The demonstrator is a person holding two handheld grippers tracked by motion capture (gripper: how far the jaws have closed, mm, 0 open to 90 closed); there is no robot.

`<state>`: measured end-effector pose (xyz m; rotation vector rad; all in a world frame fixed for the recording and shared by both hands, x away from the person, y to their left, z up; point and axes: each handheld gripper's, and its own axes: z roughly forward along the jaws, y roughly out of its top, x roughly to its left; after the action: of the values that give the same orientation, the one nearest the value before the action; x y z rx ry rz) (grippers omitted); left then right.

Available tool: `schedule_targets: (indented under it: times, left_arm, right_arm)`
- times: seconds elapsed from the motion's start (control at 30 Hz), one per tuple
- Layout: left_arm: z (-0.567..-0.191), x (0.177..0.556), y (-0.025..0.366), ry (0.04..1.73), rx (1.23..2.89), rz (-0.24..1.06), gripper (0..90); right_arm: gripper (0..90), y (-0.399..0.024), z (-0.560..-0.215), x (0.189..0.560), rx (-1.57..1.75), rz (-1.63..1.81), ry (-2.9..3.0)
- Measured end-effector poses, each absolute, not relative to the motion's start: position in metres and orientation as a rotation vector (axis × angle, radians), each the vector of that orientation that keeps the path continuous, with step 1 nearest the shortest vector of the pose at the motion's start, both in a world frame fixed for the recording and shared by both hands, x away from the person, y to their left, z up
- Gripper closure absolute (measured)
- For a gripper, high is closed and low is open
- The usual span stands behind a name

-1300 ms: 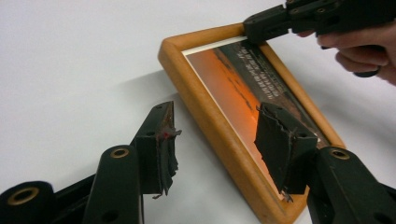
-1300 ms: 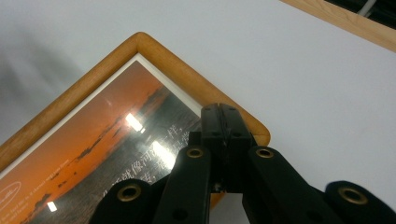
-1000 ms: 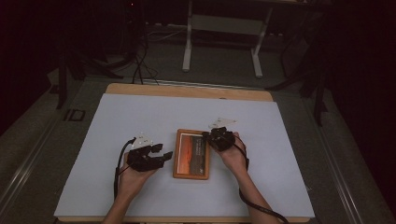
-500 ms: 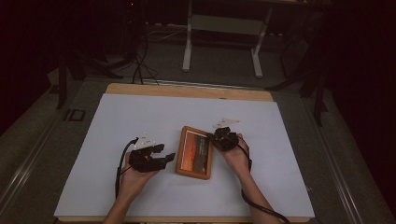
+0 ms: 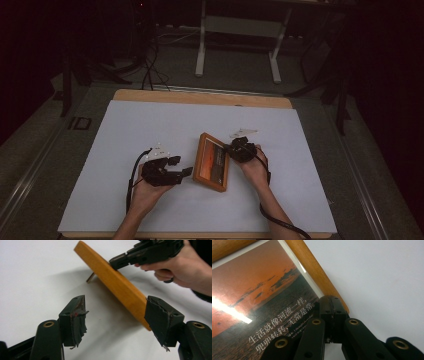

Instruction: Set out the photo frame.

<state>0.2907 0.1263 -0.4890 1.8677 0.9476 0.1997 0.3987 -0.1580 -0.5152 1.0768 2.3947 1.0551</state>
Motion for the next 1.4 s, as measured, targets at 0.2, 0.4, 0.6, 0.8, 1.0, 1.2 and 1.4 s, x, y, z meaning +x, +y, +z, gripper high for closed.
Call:
schedule_targets:
  times: [0.2,0.4,0.6,0.8,1.0,1.2,1.4]
  left_arm:
    - [-0.491,0.29,0.116,0.941,1.862,0.118,29.3]
    - [-0.495,0.29,0.107,0.946,1.866,0.083,28.5]
    - [-0.498,0.292,0.096,0.977,1.89,0.088,31.4]
    - [-0.502,0.296,0.09,1.032,1.877,0.071,37.4]
    - [-0.503,0.299,0.084,1.049,1.88,0.042,42.5]
    - [-0.507,0.304,0.08,1.068,1.885,-0.034,44.7]
    - [-0.51,0.309,0.076,1.094,1.884,-0.086,46.8]
  right_arm:
    - [90.0,-0.158,-0.515,0.399,1.077,1.058,2.397]
    - [90.0,-0.158,-0.515,0.398,1.072,1.058,2.398]
    - [90.0,-0.158,-0.516,0.398,1.077,1.062,2.394]
    - [90.0,-0.159,-0.516,0.398,1.077,1.065,2.393]
    - [90.0,-0.159,-0.516,0.398,1.078,1.07,2.388]
    - [90.0,-0.159,-0.516,0.398,1.075,1.075,2.389]
    - [90.0,-0.159,-0.516,0.398,1.064,1.063,2.395]
